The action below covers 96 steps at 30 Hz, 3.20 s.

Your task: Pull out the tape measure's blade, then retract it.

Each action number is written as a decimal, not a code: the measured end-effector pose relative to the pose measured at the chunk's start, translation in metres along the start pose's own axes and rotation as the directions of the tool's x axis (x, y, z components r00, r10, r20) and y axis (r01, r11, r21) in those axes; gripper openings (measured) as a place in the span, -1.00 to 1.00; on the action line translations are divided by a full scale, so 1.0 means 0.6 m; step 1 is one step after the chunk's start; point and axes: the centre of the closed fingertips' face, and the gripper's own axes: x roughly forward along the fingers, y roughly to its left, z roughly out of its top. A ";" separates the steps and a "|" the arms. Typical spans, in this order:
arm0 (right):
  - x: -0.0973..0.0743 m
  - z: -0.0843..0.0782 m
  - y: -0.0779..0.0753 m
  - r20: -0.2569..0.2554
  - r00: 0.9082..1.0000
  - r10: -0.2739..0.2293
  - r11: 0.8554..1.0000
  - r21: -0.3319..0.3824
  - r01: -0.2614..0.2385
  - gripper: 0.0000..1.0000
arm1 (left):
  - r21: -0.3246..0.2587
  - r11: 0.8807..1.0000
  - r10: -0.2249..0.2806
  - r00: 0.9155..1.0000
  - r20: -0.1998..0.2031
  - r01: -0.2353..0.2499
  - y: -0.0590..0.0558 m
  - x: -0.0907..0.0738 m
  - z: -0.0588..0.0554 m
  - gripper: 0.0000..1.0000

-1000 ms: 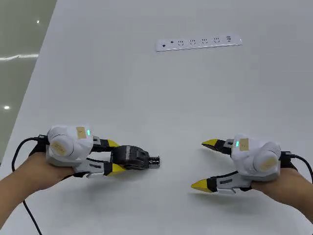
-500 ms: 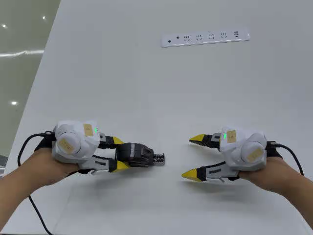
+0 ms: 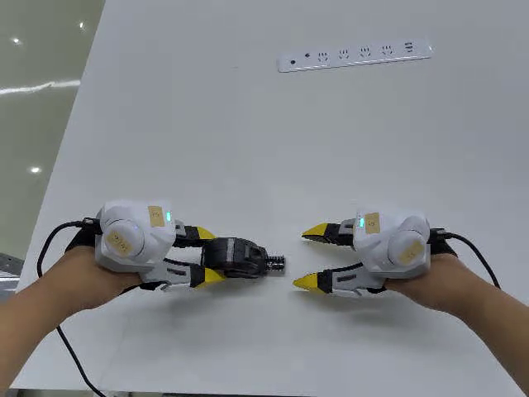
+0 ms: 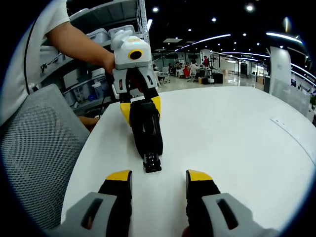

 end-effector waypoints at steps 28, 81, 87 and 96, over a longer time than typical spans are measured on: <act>0.051 0.012 0.015 0.058 0.997 0.048 0.998 -0.043 -0.046 -0.61 | -0.005 1.000 -0.003 1.000 -0.008 0.003 -0.004 -0.001 0.003 -0.40; 0.059 0.008 0.015 0.140 0.987 0.083 0.990 -0.127 -0.065 -0.74 | -0.003 1.000 -0.004 1.000 -0.011 0.003 0.002 0.001 0.001 -0.43; 0.051 0.004 0.015 0.141 0.986 0.087 0.991 -0.109 -0.072 -0.74 | 0.017 1.000 -0.009 1.000 -0.018 0.009 0.000 0.001 0.001 -0.43; 0.031 -0.005 0.014 0.156 0.983 0.091 0.995 -0.047 -0.085 -0.74 | 0.026 1.000 -0.004 1.000 -0.021 0.005 0.001 0.002 -0.001 -0.43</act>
